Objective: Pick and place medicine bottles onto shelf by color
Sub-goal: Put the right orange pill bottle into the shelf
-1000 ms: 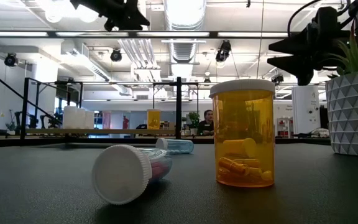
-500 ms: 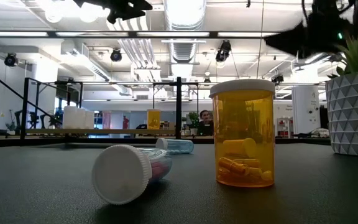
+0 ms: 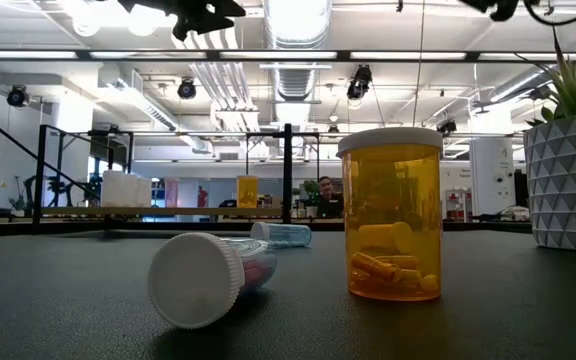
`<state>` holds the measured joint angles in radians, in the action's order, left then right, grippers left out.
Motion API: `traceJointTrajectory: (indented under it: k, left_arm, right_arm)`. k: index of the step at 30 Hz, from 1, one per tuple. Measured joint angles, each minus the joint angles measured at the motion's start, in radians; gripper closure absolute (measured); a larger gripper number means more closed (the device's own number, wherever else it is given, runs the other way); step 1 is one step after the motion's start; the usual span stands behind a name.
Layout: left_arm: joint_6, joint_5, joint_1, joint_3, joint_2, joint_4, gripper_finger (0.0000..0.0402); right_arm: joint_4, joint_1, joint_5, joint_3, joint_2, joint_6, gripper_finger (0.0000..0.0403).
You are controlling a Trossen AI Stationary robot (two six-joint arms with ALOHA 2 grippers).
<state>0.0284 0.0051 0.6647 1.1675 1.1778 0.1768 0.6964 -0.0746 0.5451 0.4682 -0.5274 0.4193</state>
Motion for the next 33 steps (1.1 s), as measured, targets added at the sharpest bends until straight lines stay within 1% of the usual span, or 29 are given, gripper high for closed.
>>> traceJointTrajectory:
  k: [4, 9, 13, 15, 21, 24, 26, 31, 33]
  left_arm:
    - [-0.001, 0.000, 0.000, 0.000, 0.012, 0.005, 0.0186]
    - [-0.025, -0.004, 0.001, -0.001, 0.034, 0.005, 0.0186]
    - [-0.053, -0.003, -0.001, -0.001, 0.052, 0.018, 0.0186]
    - [-0.073, -0.003, -0.001, -0.001, 0.058, 0.025, 0.0186]
    - [-0.077, -0.003, -0.005, -0.001, 0.059, 0.026, 0.0186]
    - [-0.107, 0.004, -0.012, -0.001, 0.058, 0.026, 0.0186]
    - [-0.142, 0.038, -0.012, -0.001, 0.058, 0.026, 0.0186]
    - [-0.240, 0.153, -0.015, -0.001, 0.063, 0.024, 0.0186]
    - [-0.272, 0.172, -0.023, -0.001, 0.063, 0.025, 0.0186]
  right_arm:
    - [-0.013, 0.000, -0.026, 0.054, 0.000, -0.118, 0.0177]
    - [-0.013, 0.000, -0.026, 0.105, 0.000, -0.333, 0.0177]
    - [-0.012, 0.000, -0.022, 0.154, 0.001, -0.451, 0.0177]
    - [-0.012, 0.000, -0.022, 0.175, 0.001, -0.466, 0.0177]
    - [-0.026, 0.000, -0.026, 0.209, -0.017, -0.374, 0.0177]
    - [-0.127, 0.000, -0.116, 0.225, -0.018, -0.413, 0.0177]
    - [-0.195, 0.000, -0.158, 0.241, -0.023, -0.422, 0.0177]
    - [-0.411, 0.000, -0.160, 0.284, -0.039, -0.454, 0.0177]
    - [-0.510, 0.000, -0.161, 0.316, -0.040, -0.483, 0.0177]
